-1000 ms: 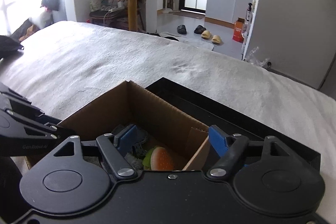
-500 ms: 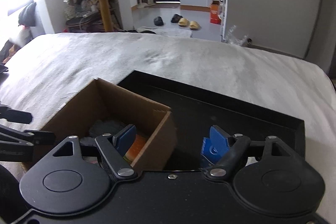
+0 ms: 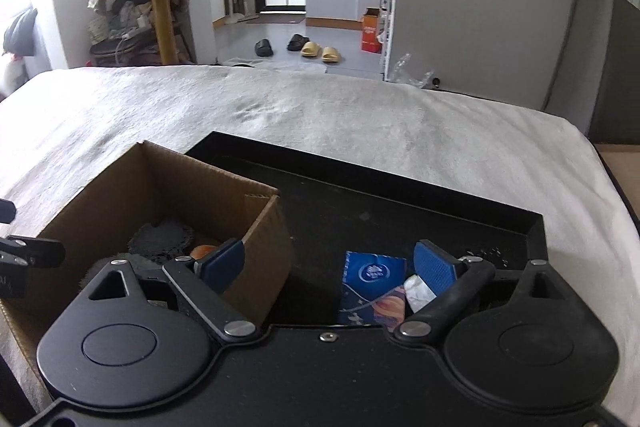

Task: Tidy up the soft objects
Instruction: 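Move the open right gripper over the crumpled white paper on the tray, then close the right gripper on the crumpled white paper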

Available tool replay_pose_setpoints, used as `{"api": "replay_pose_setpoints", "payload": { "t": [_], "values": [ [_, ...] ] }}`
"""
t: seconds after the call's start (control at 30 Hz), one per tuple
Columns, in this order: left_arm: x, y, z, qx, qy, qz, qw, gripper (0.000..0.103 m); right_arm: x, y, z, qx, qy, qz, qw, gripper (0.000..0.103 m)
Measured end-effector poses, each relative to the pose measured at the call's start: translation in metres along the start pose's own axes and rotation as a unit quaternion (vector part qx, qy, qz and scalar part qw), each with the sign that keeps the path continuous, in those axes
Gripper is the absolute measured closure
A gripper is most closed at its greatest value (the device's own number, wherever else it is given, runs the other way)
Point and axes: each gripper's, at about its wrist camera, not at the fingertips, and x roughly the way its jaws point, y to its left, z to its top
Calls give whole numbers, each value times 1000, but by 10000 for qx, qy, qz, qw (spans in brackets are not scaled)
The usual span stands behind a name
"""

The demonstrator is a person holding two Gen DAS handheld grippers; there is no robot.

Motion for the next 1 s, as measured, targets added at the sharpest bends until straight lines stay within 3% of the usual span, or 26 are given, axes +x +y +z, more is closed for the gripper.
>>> {"api": "replay_pose_setpoints", "payload": {
  "t": [0.17,0.43,0.7,0.8,1.0],
  "values": [
    [2,-8,4,19,32,163,9999,33,-4,-13,-3,70,-197,82,9997,11],
    [4,-20,12,98,42,384,9992,33,10,-40,-17,276,-115,46,9995,15],
    [20,-27,17,165,182,493,9985,32,30,-71,-31,514,93,-85,9986,33],
    [26,-26,18,165,232,580,9979,32,37,-80,-34,650,182,-97,9977,45],
    [35,-25,23,120,296,646,9974,32,49,-97,-39,971,298,-106,9948,53]
  ]
}}
